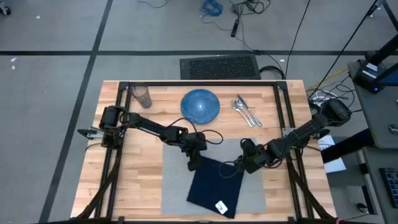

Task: Set table place
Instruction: Fold the blue table napkin

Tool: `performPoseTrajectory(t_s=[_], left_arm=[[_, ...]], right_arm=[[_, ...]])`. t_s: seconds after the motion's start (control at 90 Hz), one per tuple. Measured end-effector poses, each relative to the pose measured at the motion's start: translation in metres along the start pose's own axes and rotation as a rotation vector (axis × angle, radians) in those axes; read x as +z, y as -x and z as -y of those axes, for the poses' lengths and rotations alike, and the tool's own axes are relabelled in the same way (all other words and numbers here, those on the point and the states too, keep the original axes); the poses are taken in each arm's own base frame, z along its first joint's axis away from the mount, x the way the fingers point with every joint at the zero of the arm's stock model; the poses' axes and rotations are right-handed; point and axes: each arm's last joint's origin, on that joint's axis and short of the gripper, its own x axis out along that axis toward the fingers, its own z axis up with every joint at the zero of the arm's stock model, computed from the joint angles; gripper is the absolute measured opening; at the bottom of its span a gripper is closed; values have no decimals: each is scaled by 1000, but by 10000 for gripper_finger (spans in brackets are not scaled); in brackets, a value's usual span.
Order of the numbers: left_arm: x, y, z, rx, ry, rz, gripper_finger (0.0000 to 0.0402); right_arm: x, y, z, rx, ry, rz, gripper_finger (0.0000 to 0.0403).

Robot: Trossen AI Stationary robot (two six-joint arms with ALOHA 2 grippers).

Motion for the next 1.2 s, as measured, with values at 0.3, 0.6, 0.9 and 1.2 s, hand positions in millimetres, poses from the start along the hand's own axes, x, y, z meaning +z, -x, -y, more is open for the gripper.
performPoseTrajectory(t_s=[0.3, 0.6, 0.9, 1.2], left_arm=[[1, 4, -9, 21, 50, -13, 0], [9, 4, -4, -84, 41, 49, 22], [5, -7, -9, -163, 61, -15, 99], [3, -7, -11, -255, 73, -63, 119]], right_arm=[[0, 0, 0, -2, 1, -1, 167], [0, 0, 0, -5, 2, 16, 167], [0, 0, 1, -9, 17, 17, 167], [0, 0, 1, -9, 21, 17, 167]])
